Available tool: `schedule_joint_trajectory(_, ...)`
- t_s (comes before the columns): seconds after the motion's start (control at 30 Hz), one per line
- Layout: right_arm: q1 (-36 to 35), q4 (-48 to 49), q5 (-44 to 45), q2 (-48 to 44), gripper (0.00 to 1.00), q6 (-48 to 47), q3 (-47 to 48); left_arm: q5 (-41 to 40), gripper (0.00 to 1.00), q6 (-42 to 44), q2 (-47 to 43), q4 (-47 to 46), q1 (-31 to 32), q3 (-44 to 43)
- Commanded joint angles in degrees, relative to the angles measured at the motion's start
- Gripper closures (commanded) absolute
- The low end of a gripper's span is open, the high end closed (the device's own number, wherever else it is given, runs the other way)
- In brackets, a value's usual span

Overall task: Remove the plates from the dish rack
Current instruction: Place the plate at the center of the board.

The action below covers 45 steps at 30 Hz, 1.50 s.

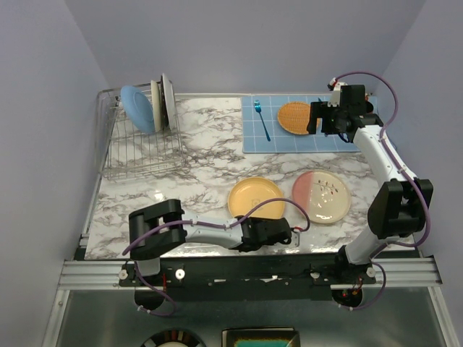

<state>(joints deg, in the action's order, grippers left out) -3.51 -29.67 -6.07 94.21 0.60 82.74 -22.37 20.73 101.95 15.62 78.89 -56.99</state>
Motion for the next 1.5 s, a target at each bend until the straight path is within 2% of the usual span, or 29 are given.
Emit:
schedule_joint_trajectory(0.0,0.17,-0.21,-0.97,1.06,0.01,0.01,-0.83,9.80,0.51,-2.63,0.62,3.55,1.09,2.58)
schedule_joint_trajectory(0.27,0.26,-0.12,-0.97,0.80,0.01,-0.07,-1.09,8.22,0.44,-1.92,-1.84,2.49,1.00,3.29)
schedule_joint_trajectory(0.47,0.26,0.05,-0.97,0.88,0.01,0.01,-1.44,6.47,0.43,-0.87,-4.12,2.05,1.00,3.47)
schedule_joint_trajectory(0.97,0.17,0.14,0.00,1.85,0.01,-0.07,-1.44,-1.53,0.38,4.05,-17.75,-2.43,-2.07,4.35)
schedule_joint_trajectory(1.07,0.26,0.14,0.26,1.94,0.01,0.01,-1.53,-2.59,0.37,5.37,-20.82,-3.39,-8.56,3.38)
schedule_joint_trajectory(1.1,0.26,0.31,0.26,1.85,0.01,0.01,-1.53,-2.24,0.38,5.46,-22.39,-3.66,-13.71,2.94)
schedule_joint_trajectory(1.2,0.17,0.49,0.18,1.76,0.01,0.01,-1.62,-1.80,0.38,3.88,-24.51,-5.07,-23.14,-0.39)
schedule_joint_trajectory(1.23,0.17,0.67,0.18,1.50,0.01,0.01,-1.79,-1.97,0.37,3.44,-25.04,-6.03,-29.17,-1.62)
schedule_joint_trajectory(1.47,0.26,2.78,-1.58,-2.37,0.00,-1.73,-3.90,1.36,0.37,0.37,-27.86,-11.74,-48.01,-4.70)
